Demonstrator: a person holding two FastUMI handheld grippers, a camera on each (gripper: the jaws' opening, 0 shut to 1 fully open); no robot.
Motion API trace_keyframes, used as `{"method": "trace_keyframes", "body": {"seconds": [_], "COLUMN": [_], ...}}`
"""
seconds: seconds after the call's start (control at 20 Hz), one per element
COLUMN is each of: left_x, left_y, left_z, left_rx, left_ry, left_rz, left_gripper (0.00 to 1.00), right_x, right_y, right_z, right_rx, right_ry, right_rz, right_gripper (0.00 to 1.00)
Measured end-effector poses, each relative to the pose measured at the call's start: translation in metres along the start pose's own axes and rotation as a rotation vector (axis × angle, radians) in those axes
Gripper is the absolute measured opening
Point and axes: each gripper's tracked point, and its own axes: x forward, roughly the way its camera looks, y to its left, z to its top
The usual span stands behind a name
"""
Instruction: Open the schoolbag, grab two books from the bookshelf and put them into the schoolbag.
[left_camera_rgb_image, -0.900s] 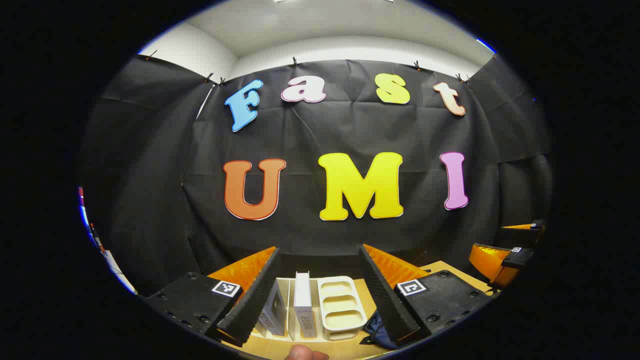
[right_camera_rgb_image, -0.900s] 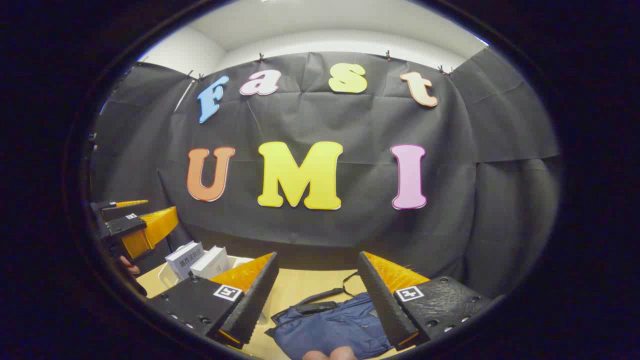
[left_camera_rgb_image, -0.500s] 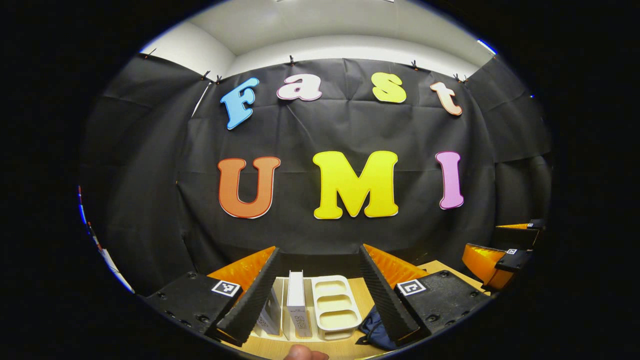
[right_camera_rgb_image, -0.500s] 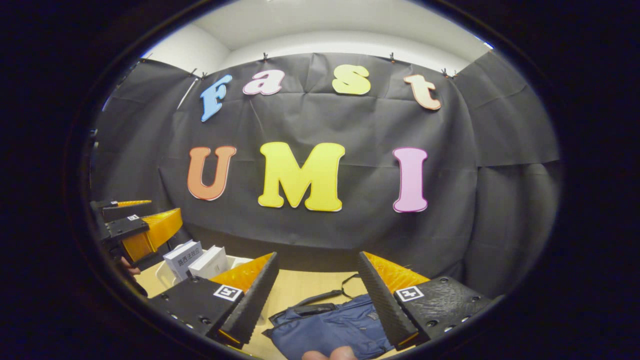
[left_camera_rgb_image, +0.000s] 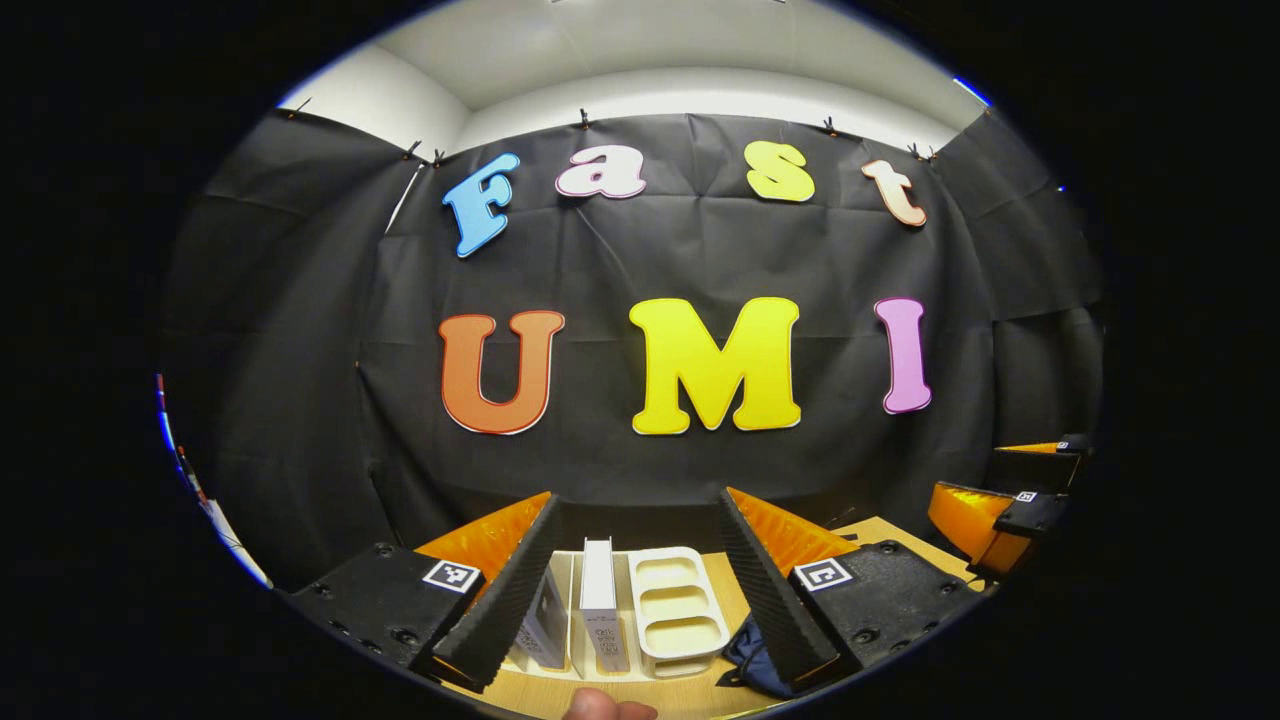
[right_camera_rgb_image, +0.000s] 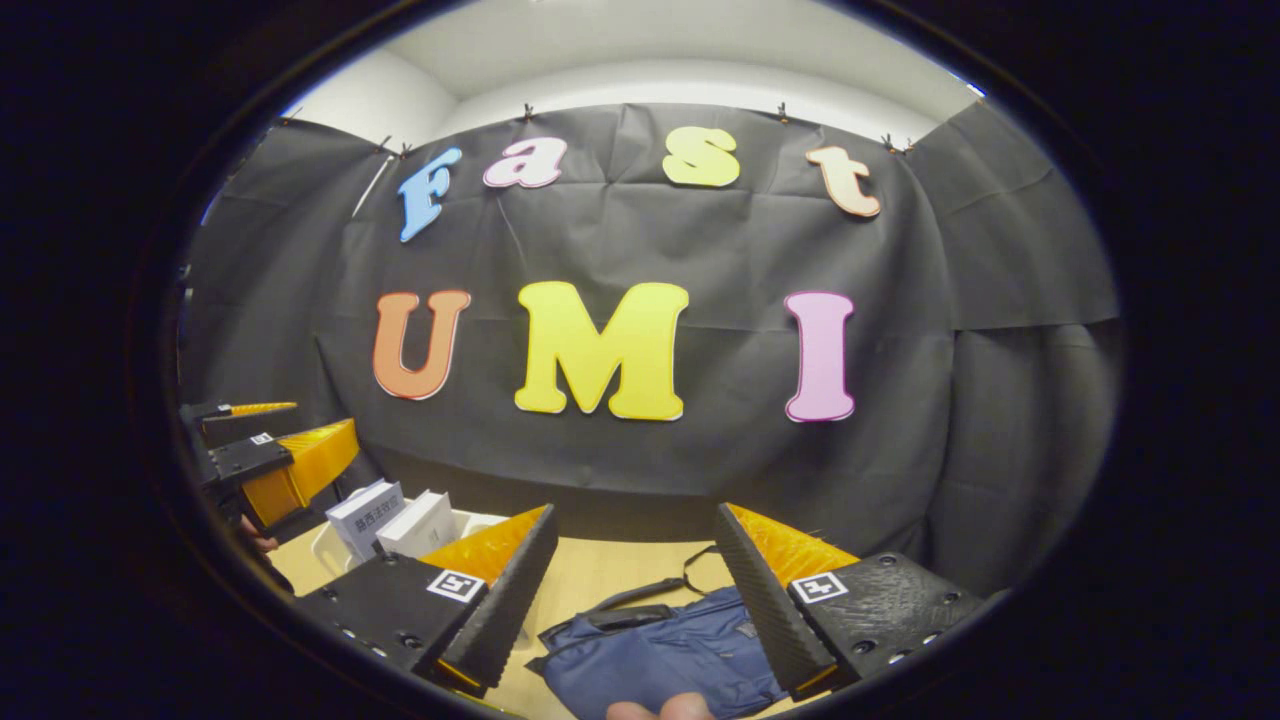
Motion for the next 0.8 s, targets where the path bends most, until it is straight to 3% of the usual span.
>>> {"method": "trace_keyframes", "body": {"seconds": [0.4,0.8], "left_x": [-0.010,-0.020], "left_y": [0.007,0.014], "left_z": [-0.004,-0.013], "left_rx": [0.015,0.026], "left_ry": [0.002,0.020], "left_rz": [0.019,0.024], "left_gripper": [0.98,0.97], "right_x": [0.001,-0.003], "right_y": [0.007,0.026], "right_z": [-0.029,-0.145], "right_rx": [-0.013,-0.093], "right_ry": [0.070,0.291], "right_rz": [0.023,0.056], "right_gripper": [0.95,0.95]}}
